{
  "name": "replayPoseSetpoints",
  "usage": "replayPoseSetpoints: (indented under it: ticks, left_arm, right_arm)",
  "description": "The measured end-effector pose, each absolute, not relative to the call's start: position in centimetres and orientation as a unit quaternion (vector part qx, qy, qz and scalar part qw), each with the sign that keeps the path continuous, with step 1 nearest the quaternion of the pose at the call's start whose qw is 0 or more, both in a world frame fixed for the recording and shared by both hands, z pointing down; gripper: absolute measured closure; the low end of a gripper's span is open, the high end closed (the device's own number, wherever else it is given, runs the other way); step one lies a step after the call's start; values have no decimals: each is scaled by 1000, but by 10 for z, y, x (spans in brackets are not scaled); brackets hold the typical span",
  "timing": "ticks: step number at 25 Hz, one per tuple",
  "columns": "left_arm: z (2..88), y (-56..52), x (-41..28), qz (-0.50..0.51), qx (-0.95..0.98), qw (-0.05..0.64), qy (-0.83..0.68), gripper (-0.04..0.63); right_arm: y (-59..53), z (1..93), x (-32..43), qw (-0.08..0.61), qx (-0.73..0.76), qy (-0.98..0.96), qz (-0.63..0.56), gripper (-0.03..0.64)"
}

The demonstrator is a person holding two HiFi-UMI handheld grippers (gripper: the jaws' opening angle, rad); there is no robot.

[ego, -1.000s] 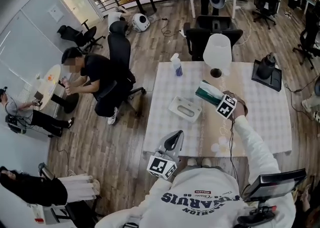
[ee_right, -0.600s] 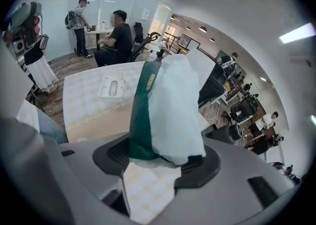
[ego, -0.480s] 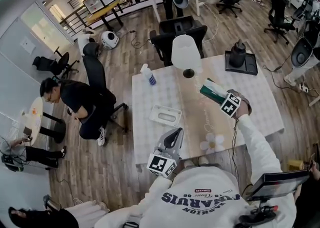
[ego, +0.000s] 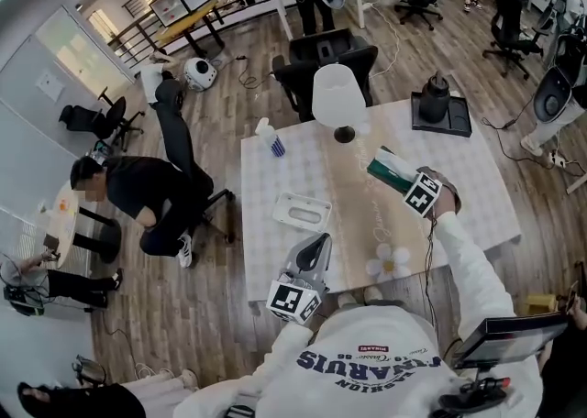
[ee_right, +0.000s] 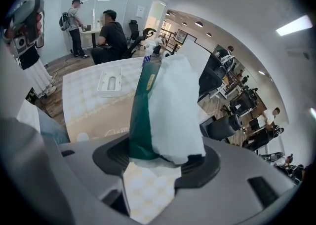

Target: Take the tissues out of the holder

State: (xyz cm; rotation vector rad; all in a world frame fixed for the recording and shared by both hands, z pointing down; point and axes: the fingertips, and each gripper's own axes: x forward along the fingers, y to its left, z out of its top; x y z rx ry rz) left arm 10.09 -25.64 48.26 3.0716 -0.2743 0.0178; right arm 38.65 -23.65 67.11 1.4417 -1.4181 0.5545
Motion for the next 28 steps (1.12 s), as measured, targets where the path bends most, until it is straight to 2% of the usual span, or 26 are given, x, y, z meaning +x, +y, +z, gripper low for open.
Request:
replayPoseSetpoints:
  ticks: [28]
  left_arm:
    - [488,-282,63,15,986,28,-164,591]
  right_arm:
    - [-240,846,375,537,545,-560,316,356]
